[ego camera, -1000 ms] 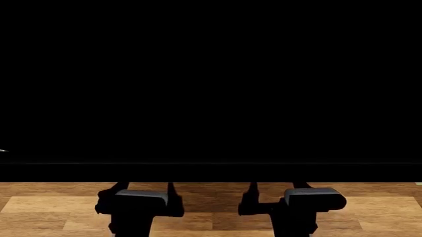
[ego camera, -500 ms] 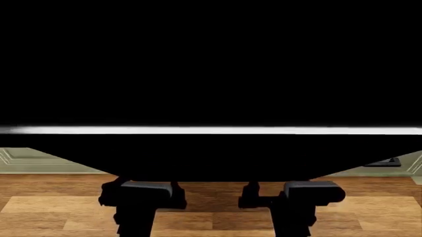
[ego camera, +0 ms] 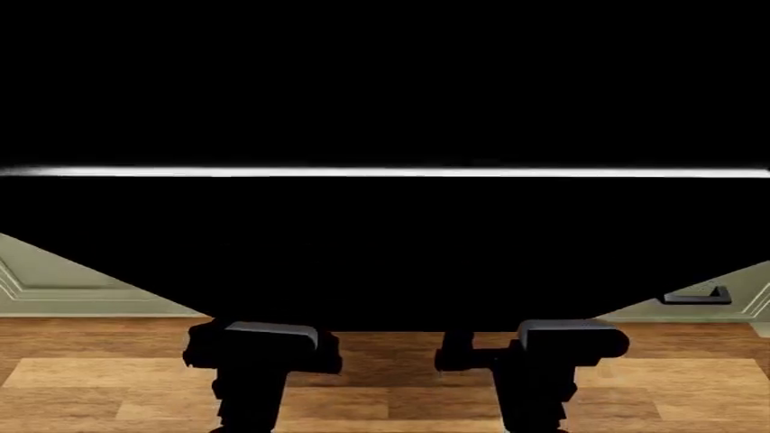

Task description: Close the dishwasher door

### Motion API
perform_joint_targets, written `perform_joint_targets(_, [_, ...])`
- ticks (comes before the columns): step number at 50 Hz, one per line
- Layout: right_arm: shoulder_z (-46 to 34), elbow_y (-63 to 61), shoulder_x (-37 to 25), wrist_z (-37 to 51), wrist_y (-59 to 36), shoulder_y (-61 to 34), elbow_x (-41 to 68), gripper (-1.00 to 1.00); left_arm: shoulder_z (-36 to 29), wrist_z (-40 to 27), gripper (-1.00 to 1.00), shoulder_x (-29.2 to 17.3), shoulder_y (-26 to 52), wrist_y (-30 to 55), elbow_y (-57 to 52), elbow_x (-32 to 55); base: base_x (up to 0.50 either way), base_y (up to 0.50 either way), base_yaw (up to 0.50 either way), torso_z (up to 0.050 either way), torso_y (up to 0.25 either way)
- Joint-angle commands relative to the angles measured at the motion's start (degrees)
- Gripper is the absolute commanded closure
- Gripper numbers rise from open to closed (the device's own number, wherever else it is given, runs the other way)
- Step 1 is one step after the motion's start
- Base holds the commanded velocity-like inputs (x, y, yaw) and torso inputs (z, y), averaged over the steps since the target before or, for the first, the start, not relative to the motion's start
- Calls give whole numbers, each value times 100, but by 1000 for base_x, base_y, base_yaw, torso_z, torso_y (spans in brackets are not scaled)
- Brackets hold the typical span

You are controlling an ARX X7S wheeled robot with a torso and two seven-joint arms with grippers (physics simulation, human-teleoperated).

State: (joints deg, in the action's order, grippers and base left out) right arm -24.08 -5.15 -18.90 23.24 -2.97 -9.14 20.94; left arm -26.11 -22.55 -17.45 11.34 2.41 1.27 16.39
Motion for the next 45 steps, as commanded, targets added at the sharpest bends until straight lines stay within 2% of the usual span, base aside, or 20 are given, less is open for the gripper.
perform_joint_targets(1, [44,-35,-34,54,-42,-155,-20,-100,-75,44,-100,19,164,0,91,56,0,0,0,0,0])
perform_joint_targets(45, [12,166,28,14,-179,-609,72,-100,-105,87,-100,125,629,-2,508,84,0,0,0,0,0])
